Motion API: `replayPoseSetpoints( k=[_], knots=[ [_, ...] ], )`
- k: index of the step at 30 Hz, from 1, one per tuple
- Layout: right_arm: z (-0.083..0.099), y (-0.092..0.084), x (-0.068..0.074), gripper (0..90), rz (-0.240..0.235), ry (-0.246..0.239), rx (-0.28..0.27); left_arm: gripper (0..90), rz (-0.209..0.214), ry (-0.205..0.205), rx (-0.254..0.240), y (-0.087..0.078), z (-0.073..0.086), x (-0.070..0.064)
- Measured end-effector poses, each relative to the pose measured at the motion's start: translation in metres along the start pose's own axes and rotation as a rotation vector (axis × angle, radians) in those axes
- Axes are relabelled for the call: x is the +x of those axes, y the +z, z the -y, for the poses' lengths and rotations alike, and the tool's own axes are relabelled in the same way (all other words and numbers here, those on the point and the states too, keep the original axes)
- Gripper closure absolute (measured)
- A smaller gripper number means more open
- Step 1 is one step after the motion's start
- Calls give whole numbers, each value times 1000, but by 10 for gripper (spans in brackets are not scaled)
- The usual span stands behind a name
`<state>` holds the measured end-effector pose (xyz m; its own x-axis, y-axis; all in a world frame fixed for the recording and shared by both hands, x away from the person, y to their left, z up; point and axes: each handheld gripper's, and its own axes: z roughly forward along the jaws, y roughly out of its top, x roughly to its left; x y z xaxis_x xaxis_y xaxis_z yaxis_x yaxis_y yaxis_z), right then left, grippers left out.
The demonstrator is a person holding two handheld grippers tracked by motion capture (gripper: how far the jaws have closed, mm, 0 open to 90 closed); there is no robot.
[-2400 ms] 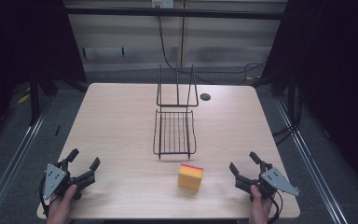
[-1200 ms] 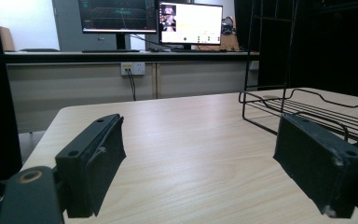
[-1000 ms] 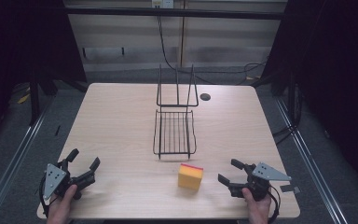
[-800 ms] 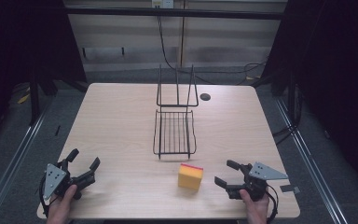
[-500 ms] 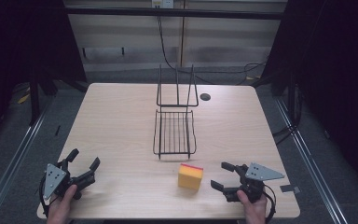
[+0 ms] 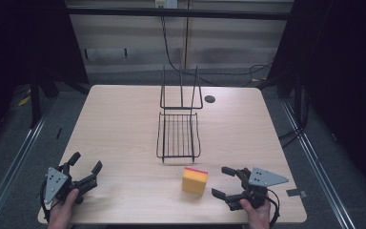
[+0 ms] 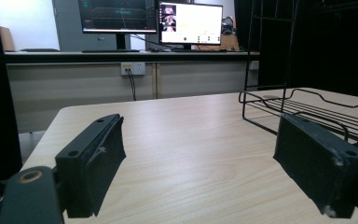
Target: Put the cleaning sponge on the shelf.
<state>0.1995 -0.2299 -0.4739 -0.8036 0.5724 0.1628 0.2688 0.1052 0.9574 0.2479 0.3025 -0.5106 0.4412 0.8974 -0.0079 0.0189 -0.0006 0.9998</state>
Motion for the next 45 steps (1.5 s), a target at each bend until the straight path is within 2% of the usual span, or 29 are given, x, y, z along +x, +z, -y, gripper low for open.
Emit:
replayPoseSetpoints(
  k=[3,8,13,16,29,34,38,44,45],
  knots=[
    [-2,2,0,147,-23,-7,-2,156,0,0,0,0,0,0],
    [-7,8,0,142,-34,-17,-6,156,0,0,0,0,0,0],
    [-11,15,-1,165,-50,-29,-14,156,0,0,0,0,0,0],
    [-12,24,-1,190,-66,-38,5,156,0,0,0,0,0,0],
    [-15,48,-3,258,-118,-47,6,156,0,0,0,0,0,0],
    [-11,61,-3,307,-137,-55,7,156,0,0,0,0,0,0],
    [-9,66,-4,347,-149,-58,-4,156,0,0,0,0,0,0],
    [-5,71,-4,388,-170,-56,10,156,0,0,0,0,0,0],
    [-4,72,-3,420,-169,-66,9,156,0,0,0,0,0,0]
  ],
)
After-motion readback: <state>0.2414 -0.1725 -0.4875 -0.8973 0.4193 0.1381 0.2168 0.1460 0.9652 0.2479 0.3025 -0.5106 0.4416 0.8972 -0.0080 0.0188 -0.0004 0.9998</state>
